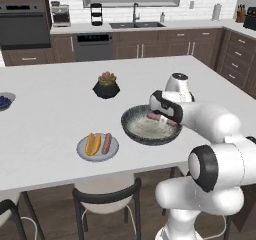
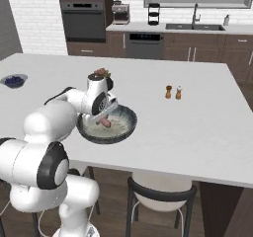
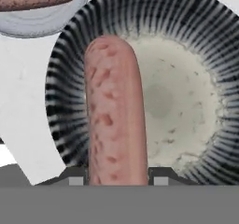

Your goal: Place one bun and one sausage from the bowl on each plate.

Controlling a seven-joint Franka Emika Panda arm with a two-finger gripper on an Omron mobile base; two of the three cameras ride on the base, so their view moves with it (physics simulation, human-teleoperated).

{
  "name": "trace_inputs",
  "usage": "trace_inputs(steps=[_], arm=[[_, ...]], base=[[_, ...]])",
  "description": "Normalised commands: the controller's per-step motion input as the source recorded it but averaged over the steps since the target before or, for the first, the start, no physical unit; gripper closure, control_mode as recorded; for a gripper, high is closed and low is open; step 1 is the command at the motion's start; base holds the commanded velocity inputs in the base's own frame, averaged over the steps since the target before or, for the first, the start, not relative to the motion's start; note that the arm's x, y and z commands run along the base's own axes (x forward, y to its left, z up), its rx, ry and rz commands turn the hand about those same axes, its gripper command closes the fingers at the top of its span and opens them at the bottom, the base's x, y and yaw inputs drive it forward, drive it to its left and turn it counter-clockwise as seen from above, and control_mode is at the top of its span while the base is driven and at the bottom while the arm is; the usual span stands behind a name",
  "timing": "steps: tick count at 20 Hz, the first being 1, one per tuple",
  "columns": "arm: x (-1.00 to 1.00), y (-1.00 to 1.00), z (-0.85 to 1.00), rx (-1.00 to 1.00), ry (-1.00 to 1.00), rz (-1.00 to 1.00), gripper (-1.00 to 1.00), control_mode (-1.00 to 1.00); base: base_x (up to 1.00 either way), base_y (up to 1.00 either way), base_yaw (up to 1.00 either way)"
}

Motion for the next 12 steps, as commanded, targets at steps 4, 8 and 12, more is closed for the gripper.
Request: trace_inputs(steps=[4,8,12], arm=[[-0.99,0.0,0.95,0.13,0.03,-0.4,1.0,-1.0],[-1.0,0.0,0.78,0.04,0.07,-0.53,1.0,-1.0],[-0.94,-0.02,0.65,0.0,0.15,-0.58,1.0,-1.0]], base=[[0.0,0.0,0.0],[0.0,0.0,0.0],[0.0,0.0,0.0]])
